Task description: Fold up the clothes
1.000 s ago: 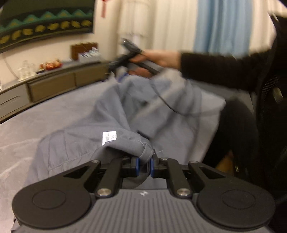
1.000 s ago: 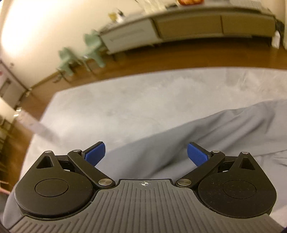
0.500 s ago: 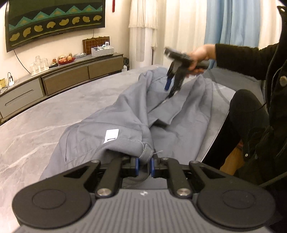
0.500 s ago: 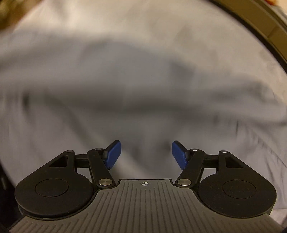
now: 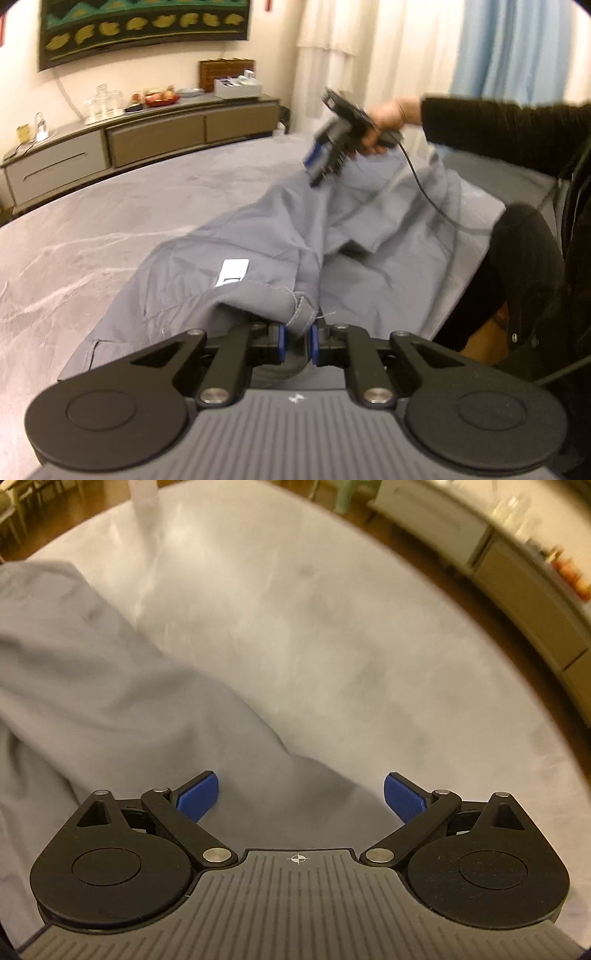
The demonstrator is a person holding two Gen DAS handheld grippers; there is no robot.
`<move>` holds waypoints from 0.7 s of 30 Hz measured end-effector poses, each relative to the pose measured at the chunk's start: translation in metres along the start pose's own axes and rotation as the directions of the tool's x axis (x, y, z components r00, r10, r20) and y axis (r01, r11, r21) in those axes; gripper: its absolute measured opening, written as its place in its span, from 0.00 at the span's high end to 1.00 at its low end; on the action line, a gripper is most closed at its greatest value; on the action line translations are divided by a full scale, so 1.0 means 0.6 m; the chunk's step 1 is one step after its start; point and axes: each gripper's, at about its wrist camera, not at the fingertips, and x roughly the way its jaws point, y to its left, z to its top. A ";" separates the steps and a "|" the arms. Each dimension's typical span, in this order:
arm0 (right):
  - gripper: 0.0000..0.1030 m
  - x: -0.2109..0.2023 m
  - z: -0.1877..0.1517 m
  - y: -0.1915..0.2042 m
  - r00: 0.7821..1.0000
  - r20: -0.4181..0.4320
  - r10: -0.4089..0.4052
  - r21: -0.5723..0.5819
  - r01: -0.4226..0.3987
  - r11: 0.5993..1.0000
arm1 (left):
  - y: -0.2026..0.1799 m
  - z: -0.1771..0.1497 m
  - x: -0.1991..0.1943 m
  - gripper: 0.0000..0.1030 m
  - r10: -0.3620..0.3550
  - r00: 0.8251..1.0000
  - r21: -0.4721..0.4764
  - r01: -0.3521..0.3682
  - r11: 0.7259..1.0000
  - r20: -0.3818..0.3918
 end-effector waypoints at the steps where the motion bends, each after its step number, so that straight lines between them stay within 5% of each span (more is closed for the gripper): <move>1: 0.12 0.011 -0.004 -0.003 1.000 -0.011 0.025 0.017 -0.025 1.000 | 0.012 0.001 -0.003 0.88 0.008 1.000 -0.025 -0.008 1.000 0.019; 4: 0.34 0.008 -0.017 0.011 0.998 0.014 0.065 0.044 -0.066 0.997 | 0.054 0.011 -0.017 0.88 0.051 0.994 -0.124 -0.039 0.991 0.096; 6: 1.00 -0.018 -0.022 0.018 0.996 0.069 0.058 0.054 -0.062 0.997 | 0.088 0.024 -0.030 0.88 0.102 0.981 -0.209 -0.066 0.976 0.165; 12: 1.00 -0.119 -0.021 -0.014 0.964 0.261 -0.058 0.127 0.026 0.992 | 0.225 0.105 -0.033 0.88 0.270 0.915 -0.412 -0.130 0.902 0.302; 14: 1.00 -0.125 -0.011 -0.027 0.961 0.276 -0.030 0.130 -0.007 0.991 | 0.244 0.127 -0.023 0.88 0.223 0.928 -0.342 -0.114 0.933 0.299; 16: 0.98 -0.126 -0.001 -0.038 0.958 0.288 0.011 0.128 -0.050 0.991 | 0.219 0.126 -0.022 0.89 0.072 0.952 -0.185 -0.016 0.983 0.298; 17: 0.91 -0.117 0.003 -0.031 0.963 0.270 0.015 0.102 -0.044 0.994 | 0.192 0.115 -0.028 0.89 0.028 0.957 -0.126 0.010 0.992 0.290; 20: 0.42 -0.081 0.012 -0.001 0.981 0.193 0.010 -0.025 -0.005 1.000 | 0.108 0.076 -0.047 0.89 -0.056 0.970 0.014 0.055 0.998 0.237; 21: 0.39 -0.072 0.011 0.007 0.983 0.184 0.012 -0.054 -0.002 0.999 | 0.080 0.060 -0.055 0.90 -0.052 0.977 0.035 0.046 0.998 0.207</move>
